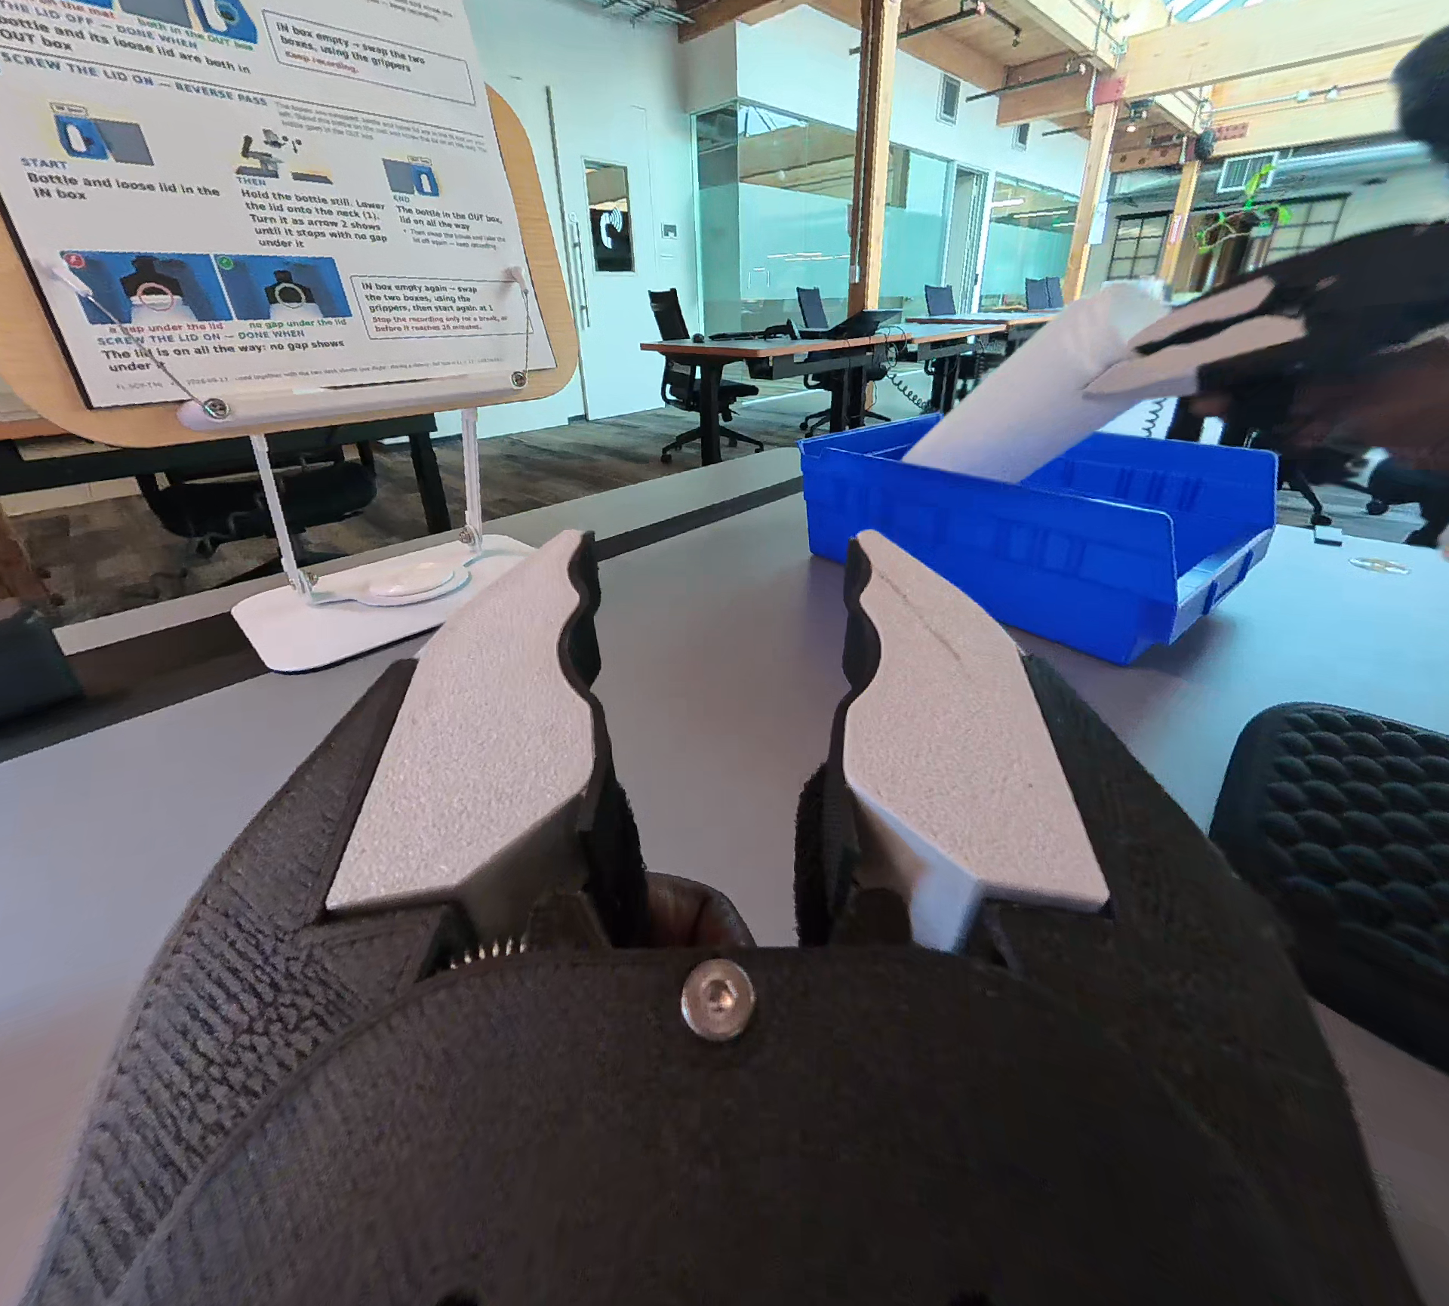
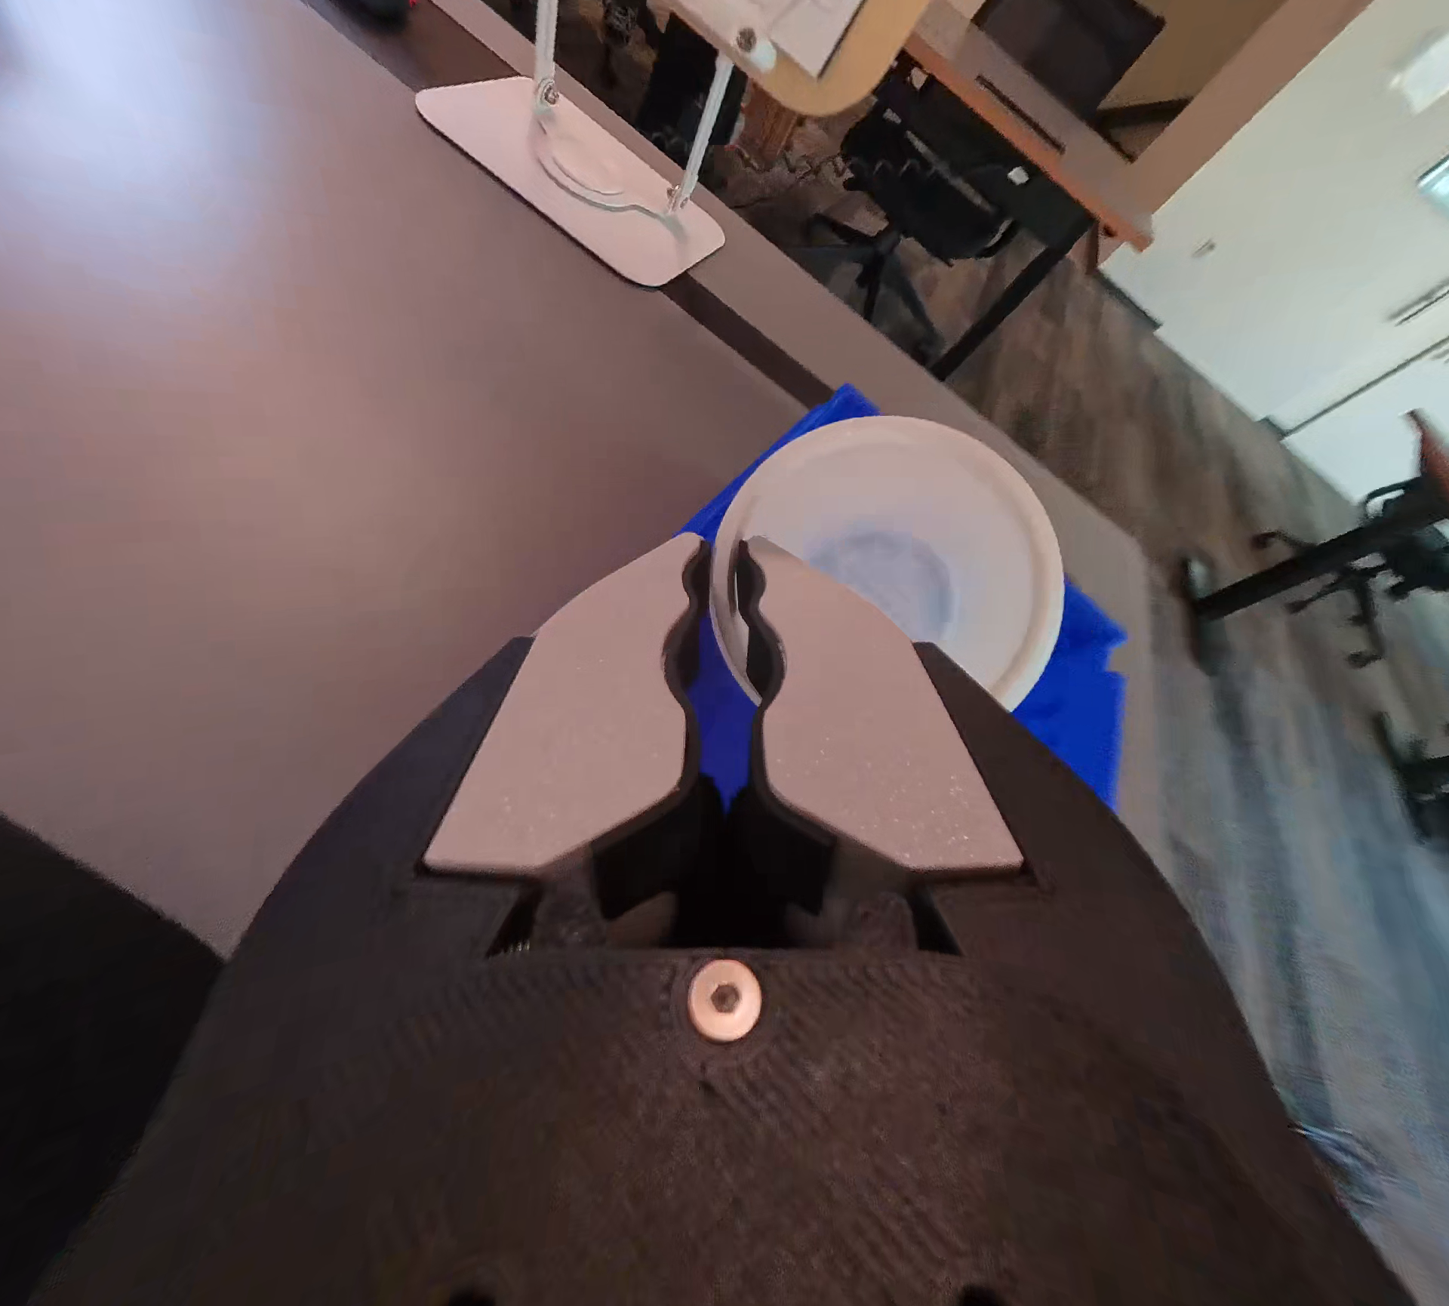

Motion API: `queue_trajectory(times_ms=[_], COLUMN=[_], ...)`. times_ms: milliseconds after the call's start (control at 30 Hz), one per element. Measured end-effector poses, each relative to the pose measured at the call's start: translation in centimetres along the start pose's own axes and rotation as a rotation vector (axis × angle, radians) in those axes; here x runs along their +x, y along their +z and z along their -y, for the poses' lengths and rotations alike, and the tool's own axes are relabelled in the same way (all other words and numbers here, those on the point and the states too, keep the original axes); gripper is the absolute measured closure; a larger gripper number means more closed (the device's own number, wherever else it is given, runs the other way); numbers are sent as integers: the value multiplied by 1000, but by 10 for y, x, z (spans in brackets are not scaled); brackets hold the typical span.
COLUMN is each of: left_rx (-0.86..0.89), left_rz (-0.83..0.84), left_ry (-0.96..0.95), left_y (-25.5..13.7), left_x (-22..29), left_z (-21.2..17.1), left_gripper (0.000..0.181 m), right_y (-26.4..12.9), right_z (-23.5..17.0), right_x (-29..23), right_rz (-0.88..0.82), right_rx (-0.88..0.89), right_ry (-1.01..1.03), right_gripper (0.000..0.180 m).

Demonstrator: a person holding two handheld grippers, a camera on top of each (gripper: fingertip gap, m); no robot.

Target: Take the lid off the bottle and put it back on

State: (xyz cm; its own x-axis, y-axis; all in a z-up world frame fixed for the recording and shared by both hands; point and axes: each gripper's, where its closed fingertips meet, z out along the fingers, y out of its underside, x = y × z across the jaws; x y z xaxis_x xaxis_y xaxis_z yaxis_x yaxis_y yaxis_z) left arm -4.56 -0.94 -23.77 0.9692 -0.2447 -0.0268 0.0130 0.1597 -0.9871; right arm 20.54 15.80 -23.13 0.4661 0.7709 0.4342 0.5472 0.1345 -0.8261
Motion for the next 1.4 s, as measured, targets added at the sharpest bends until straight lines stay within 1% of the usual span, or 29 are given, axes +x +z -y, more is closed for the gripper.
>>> queue_trajectory(times_ms=[100,167,267,367,467,567,633,700,767,833,900,967,1033,1100,1133,1200,1233,1267,1300,1333,1400], left_rx=[-1,-8,-19,-19,-19,-21,-39,-55,-69,-104,-160,-231,-309,-369,-394,-475,-530,-554,-547,-545,-543], left_rz=[1,-3,-5,-8,-9,-11,-34,-41,11,138,298,457,596,699,712,674,665,688,722,723,683], left_ry=[17,23,32,34,49,63,38,13,35,87,132,168,218,249,241,197,172,162,179,192,154], left_y=[0,1,1,2,1,-2,-9,-22,-39,-62,-89,-119,-149,-173,-177,-176,-175,-175,-175,-171,-159], left_x=[1,2,2,3,5,7,14,20,16,-5,-36,-70,-99,-119,-124,-128,-131,-136,-142,-144,-139], left_z=[0,-1,-3,-3,-2,4,12,22,31,34,30,20,4,-11,-19,-41,-53,-59,-58,-57,-59], left_gripper=[121,121,121,121,121,121,119,114,108,103,99,96,96,96,99,118,135,146,165,171,165], right_y=[24,32,33,27,24,22,16,8,0,-6,-8,-2,9,19,24,30,31,32,32,33,35], right_z=[-26,-38,-52,-63,-75,-82,-84,-77,-59,-43,-38,-44,-58,-71,-77,-86,-88,-88,-88,-88,-86], right_x=[2,0,-2,-11,-22,-28,-28,-22,-18,-25,-41,-57,-61,-68,-72,-75,-71,-70,-70,-70,-71], right_rz=[34,59,67,93,141,172,168,120,79,75,100,121,63,35,24,-19,-69,-90,-106,-118,-127], right_rx=[38,45,9,-37,-109,-171,-213,-202,-112,-26,-6,-57,-144,-222,-247,-289,-303,-310,-321,-327,-326], right_ry=[127,218,335,421,472,496,501,479,434,396,380,353,321,306,301,274,247,222,208,199,195], right_gripper=[173,174,172,165,162,155,146,135,116,101,95,93,98,110,120,148,159,161,162,162,162])
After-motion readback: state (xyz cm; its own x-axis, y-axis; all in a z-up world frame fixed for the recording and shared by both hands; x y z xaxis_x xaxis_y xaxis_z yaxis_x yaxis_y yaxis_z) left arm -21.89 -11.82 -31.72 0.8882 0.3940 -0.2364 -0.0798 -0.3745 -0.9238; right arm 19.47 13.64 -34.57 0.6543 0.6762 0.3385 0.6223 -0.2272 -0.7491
